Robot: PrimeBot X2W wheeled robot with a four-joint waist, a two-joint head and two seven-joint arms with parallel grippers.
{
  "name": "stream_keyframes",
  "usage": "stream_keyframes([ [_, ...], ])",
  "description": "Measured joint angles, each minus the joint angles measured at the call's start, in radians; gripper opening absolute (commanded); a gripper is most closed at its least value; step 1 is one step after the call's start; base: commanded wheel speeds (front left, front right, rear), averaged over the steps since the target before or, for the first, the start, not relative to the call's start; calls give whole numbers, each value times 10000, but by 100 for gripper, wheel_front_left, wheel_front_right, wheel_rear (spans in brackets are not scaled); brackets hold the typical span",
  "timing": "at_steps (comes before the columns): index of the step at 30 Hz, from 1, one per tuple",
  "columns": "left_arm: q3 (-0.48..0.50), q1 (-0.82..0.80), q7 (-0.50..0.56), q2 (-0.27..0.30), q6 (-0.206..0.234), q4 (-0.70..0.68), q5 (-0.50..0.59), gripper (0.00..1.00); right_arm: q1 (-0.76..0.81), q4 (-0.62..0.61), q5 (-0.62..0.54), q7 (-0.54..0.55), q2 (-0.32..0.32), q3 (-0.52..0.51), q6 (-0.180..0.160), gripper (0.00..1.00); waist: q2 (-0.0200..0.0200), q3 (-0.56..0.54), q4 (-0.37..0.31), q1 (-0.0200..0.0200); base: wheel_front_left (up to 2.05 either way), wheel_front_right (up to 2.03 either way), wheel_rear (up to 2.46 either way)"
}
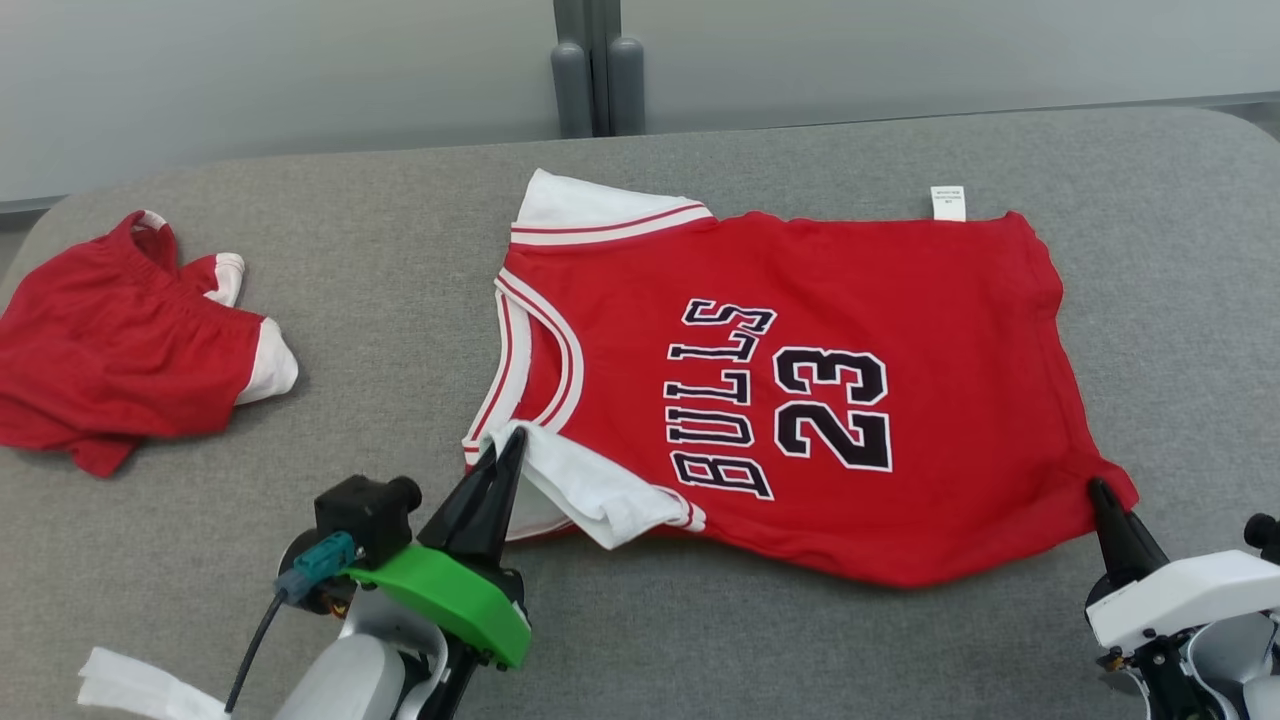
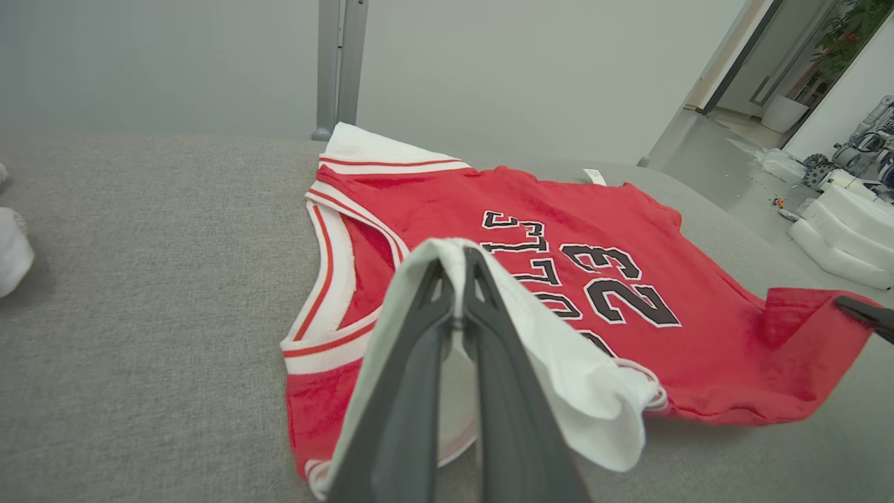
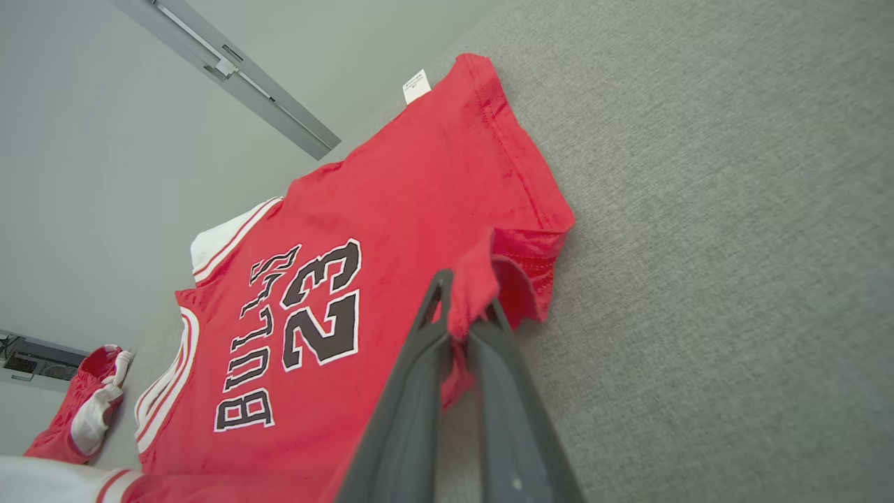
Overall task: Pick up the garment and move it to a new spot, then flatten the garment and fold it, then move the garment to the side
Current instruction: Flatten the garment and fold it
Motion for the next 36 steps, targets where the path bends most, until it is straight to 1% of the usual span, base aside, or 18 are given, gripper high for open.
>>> stream_keyframes([
  [5,-81,-966,-63,-94,-157,884,6,0,-555,-52,36,364,109,-159,0,0,0,214,-189,0,0,0,0],
  [9,-123,-1746,-205,-215,-263,1687,0,0,-1129,207,58,648,215,-508,-2,0,0,392,-307,0,0,0,0],
  [13,-309,-2599,-383,-286,-362,2635,4,0,-1937,688,-119,851,265,-629,-2,0,0,556,-429,0,0,0,0],
  [17,-533,-3314,-591,-466,-403,3651,-81,0,-2736,1457,-543,740,268,-688,-2,0,0,700,-510,0,0,0,0],
  [18,-614,-3465,-640,-514,-420,3893,-86,0,-2893,1664,-654,635,261,-721,-2,16,0,729,-515,0,0,0,0],
  [19,-679,-3610,-727,-564,-430,4136,-88,22,-3043,1843,-719,533,251,-729,-2,55,0,750,-512,0,0,0,0],
  [20,-665,-3983,-1049,-690,-433,4838,-159,100,-3325,2163,-1072,-142,-52,-244,-2,100,0,757,-422,1,0,0,0],
  [24,-334,-3873,-1147,-708,-435,4855,-320,100,-3023,2186,-1233,-792,-589,245,-2,100,0,643,-335,1,0,0,0],
  [28,313,-3010,-1177,-608,-437,4115,-221,100,-2222,2092,-1417,-1210,-1058,640,-2,100,0,519,-220,1,0,0,0],
  [32,698,-1777,-1175,-552,-437,3697,58,100,-1638,2048,-1551,-1432,-1229,828,-2,100,0,423,-187,1,0,0,0],
  [36,679,-972,-1175,-568,-437,3743,234,100,-1499,2242,-1643,-1501,-1300,940,-2,100,0,420,-204,1,0,0,0],
])
